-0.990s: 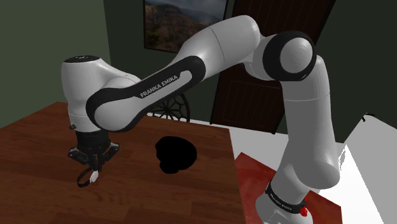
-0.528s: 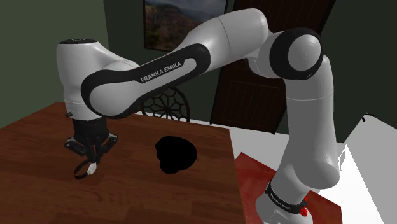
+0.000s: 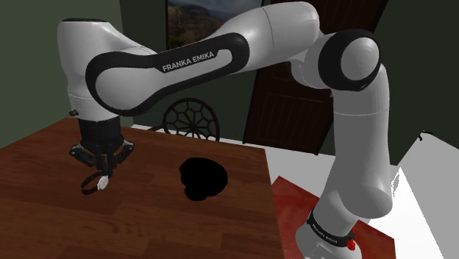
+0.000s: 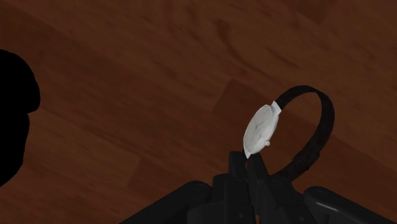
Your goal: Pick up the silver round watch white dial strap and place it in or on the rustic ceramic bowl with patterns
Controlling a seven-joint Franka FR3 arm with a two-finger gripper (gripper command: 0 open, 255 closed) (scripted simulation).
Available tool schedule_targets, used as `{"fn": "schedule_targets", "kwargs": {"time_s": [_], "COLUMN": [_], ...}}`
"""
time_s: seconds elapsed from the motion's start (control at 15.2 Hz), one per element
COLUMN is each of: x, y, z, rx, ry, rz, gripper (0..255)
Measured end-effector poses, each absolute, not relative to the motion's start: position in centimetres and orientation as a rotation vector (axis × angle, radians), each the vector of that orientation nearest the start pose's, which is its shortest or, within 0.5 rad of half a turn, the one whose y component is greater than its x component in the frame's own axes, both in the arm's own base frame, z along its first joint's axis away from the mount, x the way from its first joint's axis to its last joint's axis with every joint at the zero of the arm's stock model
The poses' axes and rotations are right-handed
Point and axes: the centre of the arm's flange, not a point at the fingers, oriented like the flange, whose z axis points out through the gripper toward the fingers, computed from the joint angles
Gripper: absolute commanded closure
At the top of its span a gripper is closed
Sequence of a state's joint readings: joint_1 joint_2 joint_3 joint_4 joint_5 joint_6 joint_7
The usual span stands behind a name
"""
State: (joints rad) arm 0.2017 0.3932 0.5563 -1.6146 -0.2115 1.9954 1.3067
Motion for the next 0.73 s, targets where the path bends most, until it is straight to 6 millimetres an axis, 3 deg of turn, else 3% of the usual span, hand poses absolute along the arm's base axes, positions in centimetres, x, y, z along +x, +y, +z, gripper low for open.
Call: {"fn": "schedule_targets", "kwargs": {"time_s": [0.73], "x": [52.0], "y": [41.2], "z": [48.7], "rx": [-2.996], "ry": [0.774], "rz": [-0.029], "gripper": [255]}}
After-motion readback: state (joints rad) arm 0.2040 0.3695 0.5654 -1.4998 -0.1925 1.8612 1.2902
